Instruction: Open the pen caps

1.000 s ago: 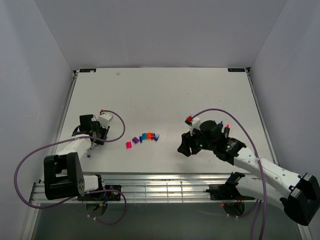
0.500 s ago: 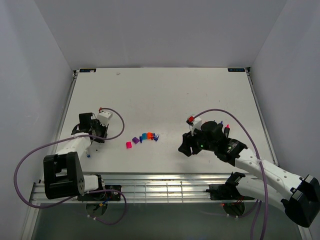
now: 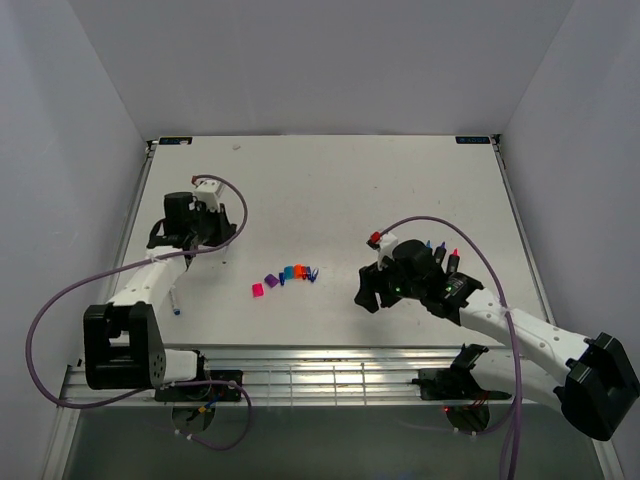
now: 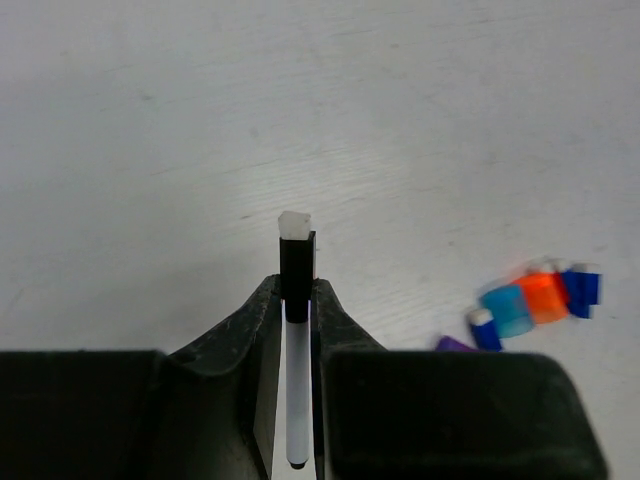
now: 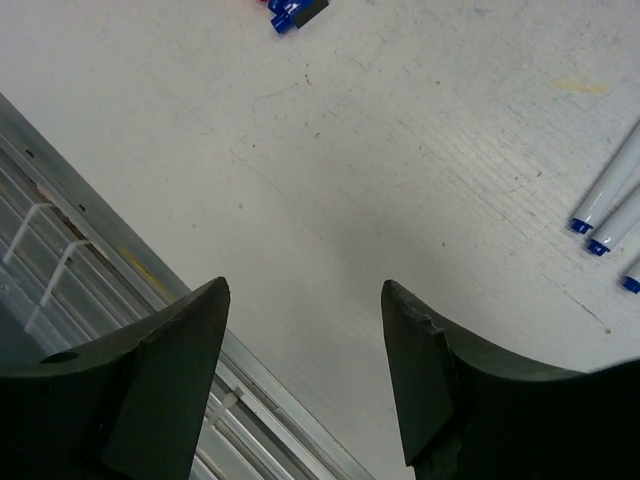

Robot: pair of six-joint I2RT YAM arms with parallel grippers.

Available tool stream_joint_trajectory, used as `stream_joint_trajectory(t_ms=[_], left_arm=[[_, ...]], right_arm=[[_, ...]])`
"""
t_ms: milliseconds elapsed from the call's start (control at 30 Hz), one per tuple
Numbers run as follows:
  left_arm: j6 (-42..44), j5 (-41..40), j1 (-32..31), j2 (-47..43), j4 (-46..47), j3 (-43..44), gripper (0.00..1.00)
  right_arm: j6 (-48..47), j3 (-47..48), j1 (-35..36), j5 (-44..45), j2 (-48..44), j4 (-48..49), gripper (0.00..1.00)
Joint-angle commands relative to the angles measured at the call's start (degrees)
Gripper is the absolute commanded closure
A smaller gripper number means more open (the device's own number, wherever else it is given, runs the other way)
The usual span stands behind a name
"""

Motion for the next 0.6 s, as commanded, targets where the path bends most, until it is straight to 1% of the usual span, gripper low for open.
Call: stream_joint_trajectory(t_ms=[0, 33, 67, 100, 133, 167, 233, 267, 300, 333, 367, 400, 433, 467, 500, 533, 567], left_arm=[[-12.3, 4.3, -8.9, -3.8, 6.8, 1.2, 1.0], [-14.2, 4.5, -10.9, -4.1, 8.7, 0.9, 1.0], [-19.2, 4.6, -14.5, -4.2, 10.2, 0.9, 1.0], [-22.0, 5.0, -16.1, -3.6, 13.5, 1.3, 1.0], [-24.5, 5.4, -17.9, -2.8, 14.3, 1.9, 1.0], [-29.1, 5.6, -21.3, -1.8, 14.5, 2.9, 1.0], [-32.9, 7.0, -24.6, 1.4, 14.6, 5.6, 1.0], [-34.7, 7.2, -27.9, 2.4, 14.9, 6.2, 1.0], [-37.8, 7.6, -29.5, 3.5, 16.3, 6.6, 1.0], [-39.6, 6.7, -31.1, 3.6, 17.5, 6.3, 1.0], [-41.5, 5.4, -34.4, 3.2, 19.0, 5.6, 1.0], [-44.7, 3.3, -35.9, 2.4, 21.3, 4.7, 1.0], [-46.6, -3.0, -37.6, 0.0, 22.4, 2.6, 1.0], [-48.5, -6.4, -40.1, -1.5, 23.2, 1.6, 1.0], [-50.7, -9.6, -41.1, -2.8, 23.6, 0.4, 1.0], [-54.6, -13.8, -41.7, -5.1, 23.5, -1.2, 1.0], [-56.1, -15.0, -42.5, -5.9, 23.4, -2.0, 1.0]], right_arm=[[-0.9, 4.2, 0.3, -0.8, 1.3, 1.5, 0.31], [-0.6, 5.0, 0.3, -1.2, 1.6, 1.5, 0.28], [-0.2, 5.3, 0.4, -1.8, 1.9, 1.7, 0.27], [0.1, 5.8, 0.3, -2.8, 2.8, 2.1, 0.24], [0.7, 6.8, 0.2, -3.0, 3.5, 2.1, 0.24], [1.7, 7.5, 0.2, -3.3, 4.0, 2.1, 0.24], [3.0, 8.5, 0.1, -4.9, 5.7, 2.9, 0.23], [3.7, 8.8, 0.1, -5.3, 6.0, 3.7, 0.23], [5.8, 8.5, 0.0, -6.9, 6.2, 5.0, 0.24], [6.8, 8.0, -0.1, -8.0, 6.1, 8.7, 0.25], [8.1, 6.6, -0.2, -9.0, 6.0, 10.7, 0.25], [10.7, 5.6, -0.2, -10.5, 5.4, 12.6, 0.27], [12.1, 4.3, -0.2, -11.0, 4.8, 15.7, 0.27], [13.8, 1.3, -0.2, -11.3, 3.6, 21.3, 0.28], [15.4, -0.3, -0.2, -12.1, 3.1, 24.4, 0.3], [18.5, -1.9, -0.2, -12.7, 2.5, 27.6, 0.3], [19.8, -3.6, -0.2, -13.1, 1.9, 33.7, 0.31]])
